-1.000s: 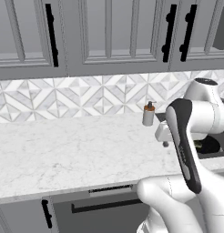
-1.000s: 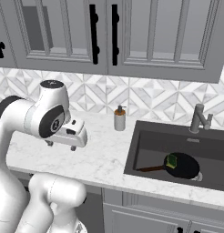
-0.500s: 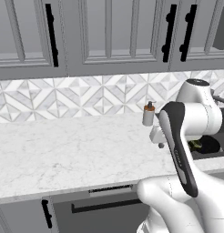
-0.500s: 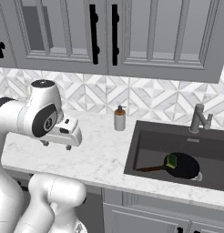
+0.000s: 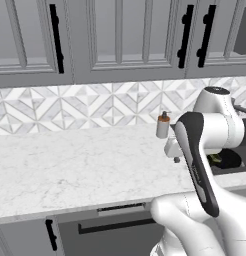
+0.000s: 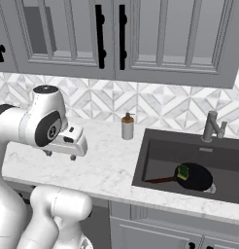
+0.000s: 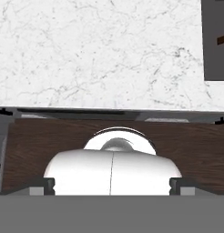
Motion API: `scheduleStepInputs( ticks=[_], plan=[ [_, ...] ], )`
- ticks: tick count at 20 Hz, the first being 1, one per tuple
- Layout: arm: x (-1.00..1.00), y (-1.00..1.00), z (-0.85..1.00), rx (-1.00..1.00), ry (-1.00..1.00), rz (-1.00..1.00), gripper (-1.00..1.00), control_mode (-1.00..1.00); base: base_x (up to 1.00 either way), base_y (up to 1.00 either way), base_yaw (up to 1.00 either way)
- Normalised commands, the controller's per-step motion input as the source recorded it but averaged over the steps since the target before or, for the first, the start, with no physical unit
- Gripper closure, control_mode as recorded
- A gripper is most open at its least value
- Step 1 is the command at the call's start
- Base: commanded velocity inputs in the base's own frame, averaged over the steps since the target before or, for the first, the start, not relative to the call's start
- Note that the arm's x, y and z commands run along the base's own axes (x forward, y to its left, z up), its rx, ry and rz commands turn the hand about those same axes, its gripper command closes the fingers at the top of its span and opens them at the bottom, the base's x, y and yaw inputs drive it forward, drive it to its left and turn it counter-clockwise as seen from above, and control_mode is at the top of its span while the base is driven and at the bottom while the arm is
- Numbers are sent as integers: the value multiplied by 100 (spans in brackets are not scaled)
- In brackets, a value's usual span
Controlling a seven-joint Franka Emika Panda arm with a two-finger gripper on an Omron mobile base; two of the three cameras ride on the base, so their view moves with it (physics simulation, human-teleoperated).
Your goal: Pick the pan and sponge and place them into the sink. Then turn on the water.
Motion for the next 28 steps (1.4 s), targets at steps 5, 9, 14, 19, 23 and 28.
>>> scheduleStepInputs(
  ticks=[5, 9, 14, 19, 23, 28],
  plan=[
    [0, 0, 0, 0, 0, 0, -100, 100, -23, -48, -3],
    [0, 0, 0, 0, 0, 0, -100, 100, -15, -79, 0],
    [0, 0, 0, 0, 0, 0, -100, 100, -27, -93, 0],
    [0, 0, 0, 0, 0, 0, -100, 100, -26, -80, 0],
    [0, 0, 0, 0, 0, 0, -100, 100, -7, -66, 0],
    [0, 0, 0, 0, 0, 0, -100, 100, 0, -58, 0]
  ],
)
